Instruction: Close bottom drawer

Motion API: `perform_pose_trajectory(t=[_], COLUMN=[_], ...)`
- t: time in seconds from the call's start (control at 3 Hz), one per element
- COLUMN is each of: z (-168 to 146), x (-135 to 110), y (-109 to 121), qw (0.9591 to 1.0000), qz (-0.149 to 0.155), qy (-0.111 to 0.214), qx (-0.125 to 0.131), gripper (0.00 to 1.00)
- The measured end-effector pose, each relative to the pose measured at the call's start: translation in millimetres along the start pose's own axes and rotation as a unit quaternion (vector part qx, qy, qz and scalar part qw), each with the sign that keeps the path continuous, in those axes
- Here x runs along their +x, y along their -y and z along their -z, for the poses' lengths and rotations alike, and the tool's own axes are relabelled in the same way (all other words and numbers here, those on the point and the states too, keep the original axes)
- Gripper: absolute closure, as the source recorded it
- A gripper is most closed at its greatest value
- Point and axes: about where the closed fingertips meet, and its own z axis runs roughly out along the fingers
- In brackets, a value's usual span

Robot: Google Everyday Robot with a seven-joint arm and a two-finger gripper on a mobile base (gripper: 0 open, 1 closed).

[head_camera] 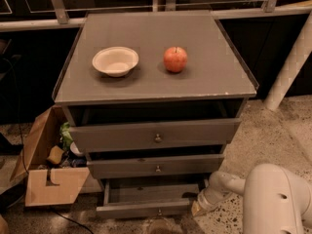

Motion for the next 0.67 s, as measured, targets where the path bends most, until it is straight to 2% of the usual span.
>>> perform_pose_trajectory(t=[0.33, 0.67], z=[0.2, 7.3], x=[-0.5, -10.2], y=[0.1, 10.1], qw=[1.0000, 0.9996], qz=[0.000, -0.019], qy=[0.001, 0.023], qx=[0.000, 0.000], gripper=[1.00, 1.00])
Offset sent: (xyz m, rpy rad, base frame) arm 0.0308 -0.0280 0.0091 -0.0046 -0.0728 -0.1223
